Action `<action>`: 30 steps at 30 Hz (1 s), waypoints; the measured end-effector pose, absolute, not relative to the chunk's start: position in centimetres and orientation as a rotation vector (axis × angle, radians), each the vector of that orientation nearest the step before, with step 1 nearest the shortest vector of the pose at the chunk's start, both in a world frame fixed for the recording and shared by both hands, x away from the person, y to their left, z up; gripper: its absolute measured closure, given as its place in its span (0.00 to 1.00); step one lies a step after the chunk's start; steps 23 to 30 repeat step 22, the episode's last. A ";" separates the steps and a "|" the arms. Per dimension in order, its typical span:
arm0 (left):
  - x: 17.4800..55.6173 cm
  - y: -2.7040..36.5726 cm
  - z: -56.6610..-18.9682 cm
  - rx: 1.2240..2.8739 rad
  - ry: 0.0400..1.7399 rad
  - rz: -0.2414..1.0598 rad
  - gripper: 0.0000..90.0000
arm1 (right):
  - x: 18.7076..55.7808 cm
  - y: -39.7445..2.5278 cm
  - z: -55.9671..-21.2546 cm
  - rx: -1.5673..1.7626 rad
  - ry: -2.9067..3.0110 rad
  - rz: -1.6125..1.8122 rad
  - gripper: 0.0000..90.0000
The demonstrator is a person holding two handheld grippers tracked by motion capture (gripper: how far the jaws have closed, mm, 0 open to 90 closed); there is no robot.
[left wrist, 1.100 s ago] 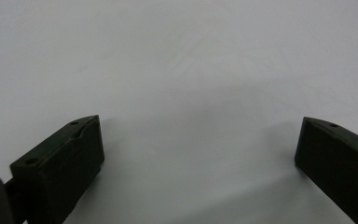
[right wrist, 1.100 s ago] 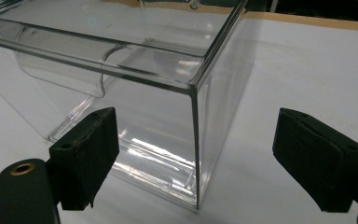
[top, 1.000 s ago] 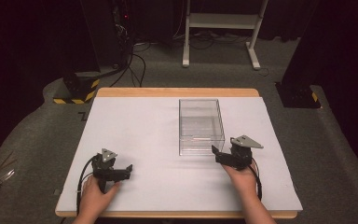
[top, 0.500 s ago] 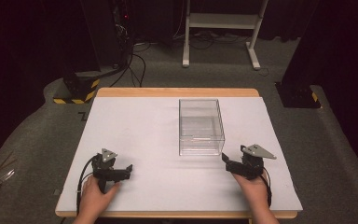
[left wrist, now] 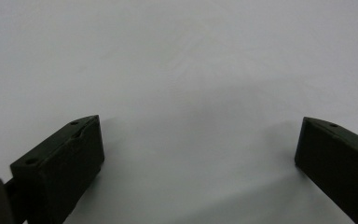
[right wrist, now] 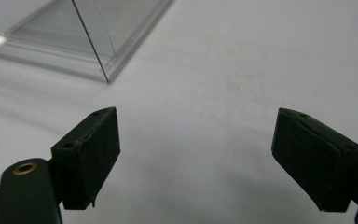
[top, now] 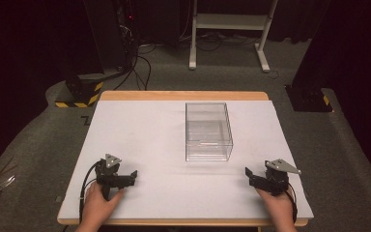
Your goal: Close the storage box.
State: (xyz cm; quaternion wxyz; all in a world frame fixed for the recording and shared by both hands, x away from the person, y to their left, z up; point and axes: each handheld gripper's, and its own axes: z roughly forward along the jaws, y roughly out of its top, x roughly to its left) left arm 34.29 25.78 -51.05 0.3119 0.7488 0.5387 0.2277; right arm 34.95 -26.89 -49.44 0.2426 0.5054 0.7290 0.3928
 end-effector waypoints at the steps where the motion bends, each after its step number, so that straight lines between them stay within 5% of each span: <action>1: 34.3 25.8 -51.0 1.976 1.421 0.601 0.02 | 34.9 -26.9 -49.8 1.395 2.001 1.064 0.17; 30: 34.3 25.7 -51.0 1.977 1.423 0.608 0.02 | 35.4 -25.2 -50.3 1.310 2.135 0.873 0.24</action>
